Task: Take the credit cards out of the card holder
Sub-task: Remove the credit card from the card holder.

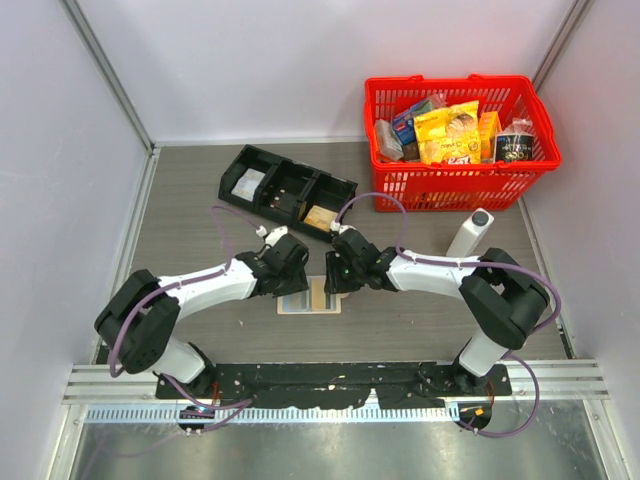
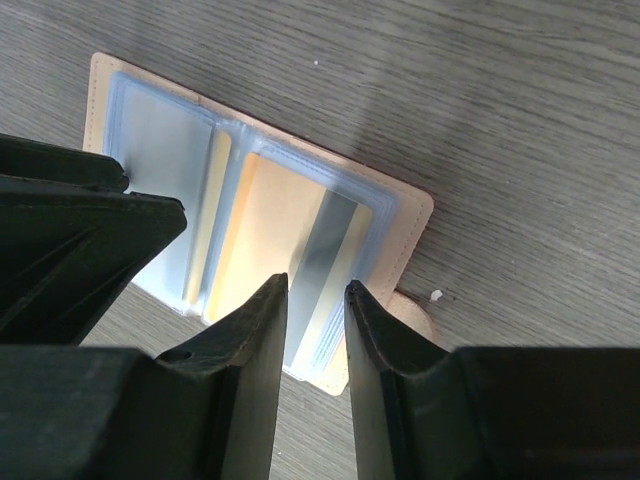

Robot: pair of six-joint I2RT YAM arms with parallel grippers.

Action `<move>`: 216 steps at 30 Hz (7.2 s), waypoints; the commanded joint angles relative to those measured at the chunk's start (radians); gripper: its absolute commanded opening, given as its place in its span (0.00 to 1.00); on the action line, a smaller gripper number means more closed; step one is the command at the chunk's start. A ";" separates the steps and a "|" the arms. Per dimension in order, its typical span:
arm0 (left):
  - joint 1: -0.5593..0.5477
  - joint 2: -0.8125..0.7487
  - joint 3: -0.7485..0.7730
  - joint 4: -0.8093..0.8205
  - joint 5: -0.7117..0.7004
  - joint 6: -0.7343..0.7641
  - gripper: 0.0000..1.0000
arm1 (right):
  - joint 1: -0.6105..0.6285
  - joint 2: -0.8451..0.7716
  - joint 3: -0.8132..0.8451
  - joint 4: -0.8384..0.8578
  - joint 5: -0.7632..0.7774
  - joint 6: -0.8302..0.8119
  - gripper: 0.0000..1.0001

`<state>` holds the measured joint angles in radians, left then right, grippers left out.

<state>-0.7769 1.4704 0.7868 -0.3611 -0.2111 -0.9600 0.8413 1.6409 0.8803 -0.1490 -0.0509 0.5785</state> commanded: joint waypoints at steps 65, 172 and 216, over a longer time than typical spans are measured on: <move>0.206 -0.072 -0.126 0.131 0.380 0.098 0.35 | -0.056 0.080 -0.188 0.773 -0.340 0.299 0.43; -0.459 -0.234 -0.282 1.200 -0.329 1.569 0.31 | -0.271 -0.530 -0.026 0.130 -0.319 0.455 0.01; 0.119 -0.544 -0.165 0.755 0.880 0.592 0.00 | -0.318 -0.564 0.039 0.003 -0.847 -0.615 0.53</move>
<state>-0.6762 0.9184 0.5945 0.2569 0.5629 -0.2928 0.5240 1.0721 0.8783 -0.1356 -0.8864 0.0170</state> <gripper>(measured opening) 0.012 0.535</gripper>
